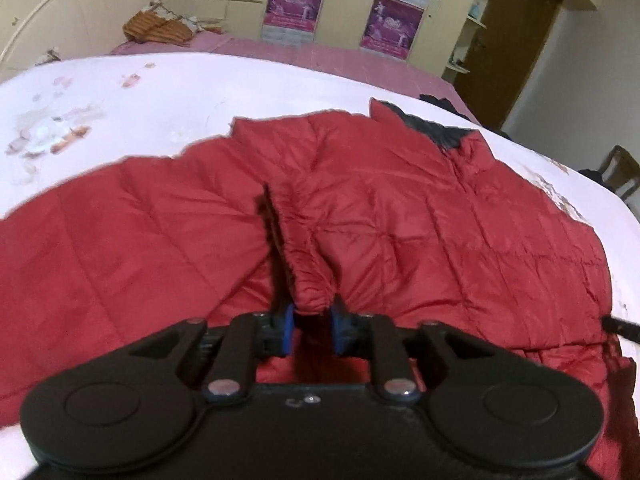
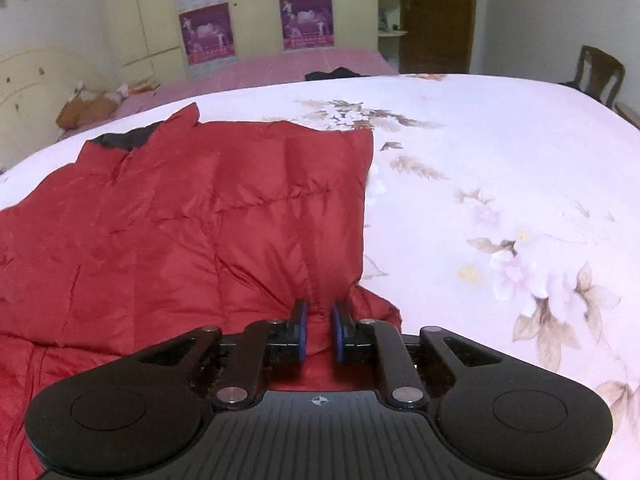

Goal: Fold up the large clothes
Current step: 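Open the right gripper to release the sleeve on the jacket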

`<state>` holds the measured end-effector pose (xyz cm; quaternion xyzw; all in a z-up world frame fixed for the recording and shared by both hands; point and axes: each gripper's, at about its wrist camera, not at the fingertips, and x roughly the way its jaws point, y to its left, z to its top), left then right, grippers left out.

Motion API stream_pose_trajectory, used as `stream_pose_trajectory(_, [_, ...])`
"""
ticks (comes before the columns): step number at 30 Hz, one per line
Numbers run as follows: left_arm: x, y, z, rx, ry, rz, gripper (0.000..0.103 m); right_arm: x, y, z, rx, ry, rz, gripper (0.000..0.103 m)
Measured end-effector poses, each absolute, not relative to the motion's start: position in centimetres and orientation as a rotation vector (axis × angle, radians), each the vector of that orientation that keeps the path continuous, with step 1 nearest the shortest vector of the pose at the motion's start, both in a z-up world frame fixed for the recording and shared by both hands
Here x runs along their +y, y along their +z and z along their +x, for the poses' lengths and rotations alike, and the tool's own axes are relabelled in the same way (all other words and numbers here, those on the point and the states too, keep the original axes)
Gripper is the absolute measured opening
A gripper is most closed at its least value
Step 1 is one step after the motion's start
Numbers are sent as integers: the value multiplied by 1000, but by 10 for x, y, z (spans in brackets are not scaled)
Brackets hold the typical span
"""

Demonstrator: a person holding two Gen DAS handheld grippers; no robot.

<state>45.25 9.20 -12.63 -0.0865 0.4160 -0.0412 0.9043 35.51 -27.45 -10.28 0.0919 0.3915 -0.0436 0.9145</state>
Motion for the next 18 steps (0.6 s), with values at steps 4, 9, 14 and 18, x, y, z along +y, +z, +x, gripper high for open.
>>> stream_pose_trajectory(4, [99, -95, 437, 694, -16, -116, 39, -285, -76, 358, 690, -78, 220, 13])
stream_pose_trajectory(9, [65, -98, 480, 699, -103, -71, 38, -277, -73, 408, 675, -27, 192, 13])
stream_pose_trajectory(14, [45, -127, 520, 766, -111, -30, 39, -272, -96, 445, 719, 1, 142, 13])
stream_pose_trajectory(18, [49, -146, 522, 799, -97, 11, 40, -291, -125, 454, 781, -48, 136, 12])
